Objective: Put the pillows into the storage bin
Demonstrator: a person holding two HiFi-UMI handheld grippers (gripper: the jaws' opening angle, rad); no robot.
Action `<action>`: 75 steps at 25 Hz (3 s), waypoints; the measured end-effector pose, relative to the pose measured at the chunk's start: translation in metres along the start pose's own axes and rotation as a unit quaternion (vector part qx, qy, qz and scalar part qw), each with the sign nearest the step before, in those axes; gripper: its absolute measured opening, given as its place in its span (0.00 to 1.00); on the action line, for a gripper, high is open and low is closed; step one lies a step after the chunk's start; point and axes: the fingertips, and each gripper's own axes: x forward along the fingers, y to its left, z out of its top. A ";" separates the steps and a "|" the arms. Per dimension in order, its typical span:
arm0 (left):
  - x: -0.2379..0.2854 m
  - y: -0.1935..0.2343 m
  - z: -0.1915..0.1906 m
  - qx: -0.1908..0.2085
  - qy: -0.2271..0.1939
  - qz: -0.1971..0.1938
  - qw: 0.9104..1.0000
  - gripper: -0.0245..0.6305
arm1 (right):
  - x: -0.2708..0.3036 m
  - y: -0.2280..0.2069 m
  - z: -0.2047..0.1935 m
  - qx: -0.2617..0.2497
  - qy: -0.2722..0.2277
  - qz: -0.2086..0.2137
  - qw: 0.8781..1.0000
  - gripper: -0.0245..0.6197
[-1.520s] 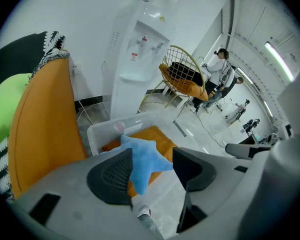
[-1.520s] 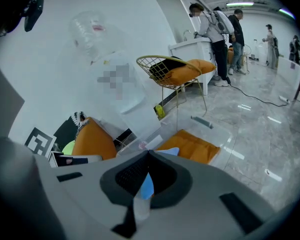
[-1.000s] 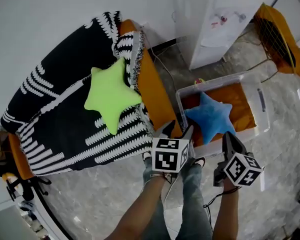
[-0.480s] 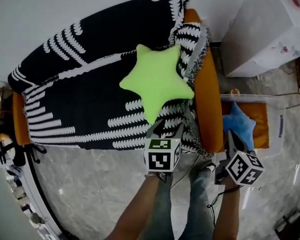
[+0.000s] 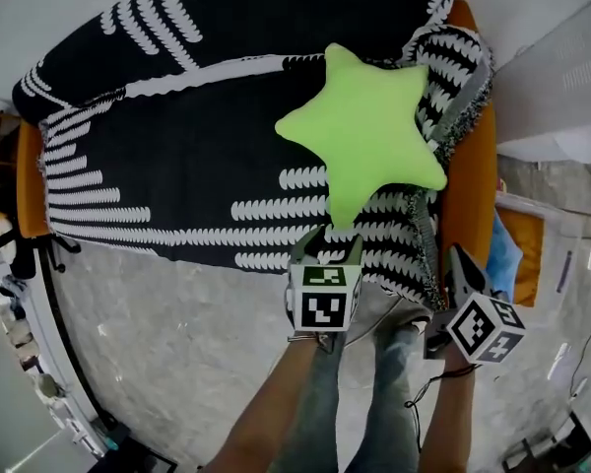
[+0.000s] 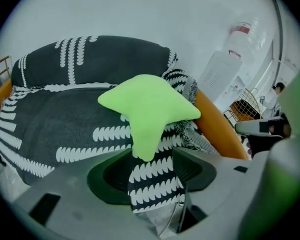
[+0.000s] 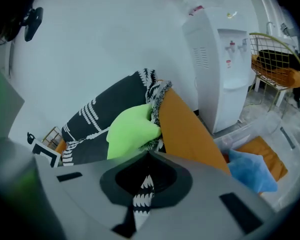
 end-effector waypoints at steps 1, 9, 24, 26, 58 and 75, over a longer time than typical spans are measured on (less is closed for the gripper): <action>0.005 0.004 -0.006 -0.001 0.006 0.000 1.000 0.41 | 0.004 0.004 -0.003 -0.003 0.003 0.002 1.000 0.04; 0.036 0.012 -0.022 -0.012 0.025 -0.019 0.999 0.41 | 0.023 0.022 -0.016 -0.011 0.026 0.003 1.000 0.04; 0.061 0.010 -0.016 0.045 0.054 -0.016 0.997 0.33 | 0.040 0.016 -0.005 -0.006 0.028 0.013 1.000 0.04; 0.059 0.014 -0.012 0.042 0.056 -0.015 0.997 0.30 | 0.039 0.017 -0.002 -0.005 0.027 0.009 1.000 0.04; -0.035 0.005 0.095 0.032 -0.002 -0.024 0.999 0.12 | -0.062 0.039 0.096 -0.046 -0.022 -0.045 0.998 0.04; -0.142 0.001 0.177 0.051 -0.052 -0.018 0.997 0.12 | -0.144 0.038 0.138 -0.045 -0.061 -0.064 0.995 0.04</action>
